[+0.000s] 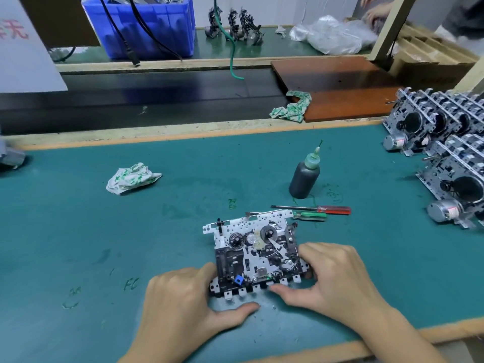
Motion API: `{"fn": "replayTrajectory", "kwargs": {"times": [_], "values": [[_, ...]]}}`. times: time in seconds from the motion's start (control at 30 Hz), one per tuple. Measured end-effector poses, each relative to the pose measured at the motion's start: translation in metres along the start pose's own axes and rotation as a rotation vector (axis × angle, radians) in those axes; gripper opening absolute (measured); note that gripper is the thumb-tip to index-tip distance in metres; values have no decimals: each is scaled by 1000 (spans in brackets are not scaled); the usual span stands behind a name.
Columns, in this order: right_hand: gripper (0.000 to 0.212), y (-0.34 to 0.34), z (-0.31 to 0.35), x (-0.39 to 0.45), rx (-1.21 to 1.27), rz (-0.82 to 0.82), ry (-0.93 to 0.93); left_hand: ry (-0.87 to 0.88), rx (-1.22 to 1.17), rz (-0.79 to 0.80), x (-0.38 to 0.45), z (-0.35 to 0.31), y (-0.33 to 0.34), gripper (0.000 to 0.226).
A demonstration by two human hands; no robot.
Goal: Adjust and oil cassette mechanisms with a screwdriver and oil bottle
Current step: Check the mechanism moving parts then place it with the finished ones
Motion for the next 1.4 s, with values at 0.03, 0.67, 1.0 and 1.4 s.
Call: {"fn": "replayTrajectory", "kwargs": {"times": [0.03,0.67,1.0,1.4], "values": [[54,1,0,-1,23,13,-17,-17,16,0,0,1,0,59],[55,1,2,-2,8,-2,-17,-83,-49,19,4,11,1,71],[55,-3,-1,-2,-40,-35,35,65,-81,48,2,-4,2,67],[52,3,3,-6,58,61,-61,71,54,-106,2,-1,-10,68]]}}
Point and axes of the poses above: each hand's wrist, its own x-axis towards the middle knuckle, its own y-axis out of the palm, z = x × y, the point moved 10 cm from there along x, towards the middle knuckle, and after that the axes turned 14 degrees about -z, right-handed, at the moved point
